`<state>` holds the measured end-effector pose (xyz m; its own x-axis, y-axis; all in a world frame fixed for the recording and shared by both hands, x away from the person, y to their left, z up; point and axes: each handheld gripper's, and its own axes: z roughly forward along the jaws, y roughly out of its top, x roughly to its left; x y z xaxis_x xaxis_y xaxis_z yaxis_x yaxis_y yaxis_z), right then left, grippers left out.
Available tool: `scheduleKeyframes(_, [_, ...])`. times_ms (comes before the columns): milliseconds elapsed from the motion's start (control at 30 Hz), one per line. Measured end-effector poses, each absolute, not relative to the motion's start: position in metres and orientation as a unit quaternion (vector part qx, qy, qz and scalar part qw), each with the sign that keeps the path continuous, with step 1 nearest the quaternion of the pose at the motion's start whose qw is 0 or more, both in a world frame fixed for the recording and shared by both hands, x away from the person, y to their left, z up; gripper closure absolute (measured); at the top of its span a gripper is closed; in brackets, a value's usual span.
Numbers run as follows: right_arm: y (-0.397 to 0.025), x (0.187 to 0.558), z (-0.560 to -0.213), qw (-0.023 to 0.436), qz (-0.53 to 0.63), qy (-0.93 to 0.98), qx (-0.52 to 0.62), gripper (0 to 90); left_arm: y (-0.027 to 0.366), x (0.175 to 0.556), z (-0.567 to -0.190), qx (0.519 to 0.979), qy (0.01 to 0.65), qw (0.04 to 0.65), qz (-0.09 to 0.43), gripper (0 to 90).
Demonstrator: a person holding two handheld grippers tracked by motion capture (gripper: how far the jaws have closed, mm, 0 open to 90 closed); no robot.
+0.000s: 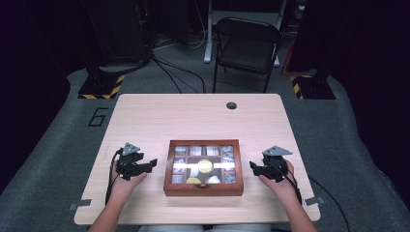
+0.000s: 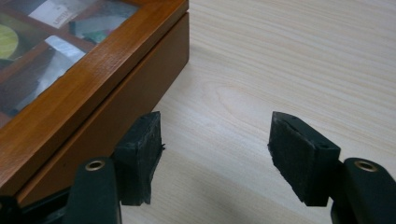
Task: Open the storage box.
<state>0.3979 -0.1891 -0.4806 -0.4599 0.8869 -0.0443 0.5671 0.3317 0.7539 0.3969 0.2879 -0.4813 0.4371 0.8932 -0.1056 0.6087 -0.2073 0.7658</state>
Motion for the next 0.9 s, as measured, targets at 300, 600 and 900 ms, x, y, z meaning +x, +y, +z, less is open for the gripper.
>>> scheduleKeyframes(300, [-0.188,0.39,-0.472,0.232,0.361,0.776,0.462,34.9,0.281,0.389,-0.475,0.755,0.491,0.402,0.166,33.8])
scheduleKeyframes(600, [-0.19,0.376,-0.468,0.22,0.364,0.785,0.45,38.2,0.276,0.372,-0.471,0.764,0.473,0.407,0.165,35.5])
scheduleKeyframes(900, [-0.195,0.354,-0.463,0.218,0.384,0.781,0.441,38.5,0.283,0.355,-0.467,0.757,0.471,0.424,0.158,35.1])
